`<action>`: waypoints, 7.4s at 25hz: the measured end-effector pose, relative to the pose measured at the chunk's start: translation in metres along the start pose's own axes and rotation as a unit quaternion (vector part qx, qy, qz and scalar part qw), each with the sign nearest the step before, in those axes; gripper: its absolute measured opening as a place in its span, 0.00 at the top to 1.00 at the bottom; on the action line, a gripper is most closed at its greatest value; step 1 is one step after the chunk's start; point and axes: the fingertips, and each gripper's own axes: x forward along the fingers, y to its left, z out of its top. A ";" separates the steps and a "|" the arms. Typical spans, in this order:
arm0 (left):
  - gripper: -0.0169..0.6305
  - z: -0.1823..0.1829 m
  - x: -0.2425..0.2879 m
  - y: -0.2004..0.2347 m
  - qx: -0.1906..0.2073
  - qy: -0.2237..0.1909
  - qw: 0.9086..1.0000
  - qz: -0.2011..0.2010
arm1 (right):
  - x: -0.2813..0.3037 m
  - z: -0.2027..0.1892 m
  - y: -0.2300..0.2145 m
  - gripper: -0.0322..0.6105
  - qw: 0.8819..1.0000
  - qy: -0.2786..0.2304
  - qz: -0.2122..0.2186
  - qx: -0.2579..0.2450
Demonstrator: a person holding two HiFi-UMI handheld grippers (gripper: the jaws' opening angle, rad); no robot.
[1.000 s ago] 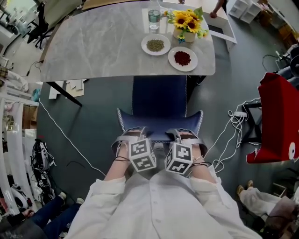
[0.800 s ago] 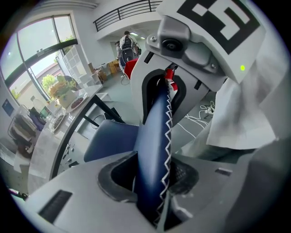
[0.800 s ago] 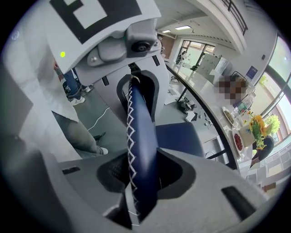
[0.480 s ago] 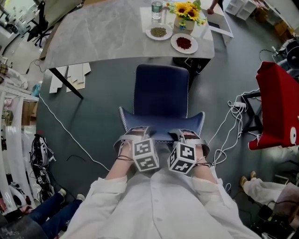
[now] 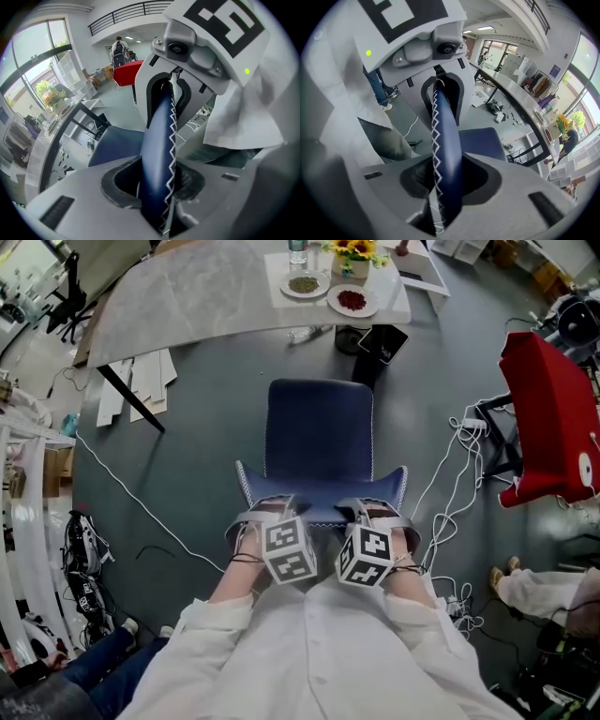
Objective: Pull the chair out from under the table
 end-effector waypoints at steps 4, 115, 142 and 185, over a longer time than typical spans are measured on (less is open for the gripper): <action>0.76 0.002 -0.008 -0.032 -0.002 -0.002 1.000 -0.006 | -0.013 -0.004 0.030 0.77 1.000 -0.002 0.003 -0.002; 0.75 -0.019 -0.076 -0.554 -0.059 0.029 0.998 -0.021 | -0.146 -0.081 0.532 0.77 0.997 -0.008 0.069 -0.044; 0.61 0.034 -0.161 -0.530 -0.201 -0.173 0.964 0.023 | -0.249 -0.043 0.498 0.59 0.981 -0.190 -0.002 0.041; 0.95 0.099 -0.305 -0.506 -0.308 -0.465 0.798 0.228 | -0.393 -0.023 0.459 0.95 0.846 -0.469 -0.123 0.222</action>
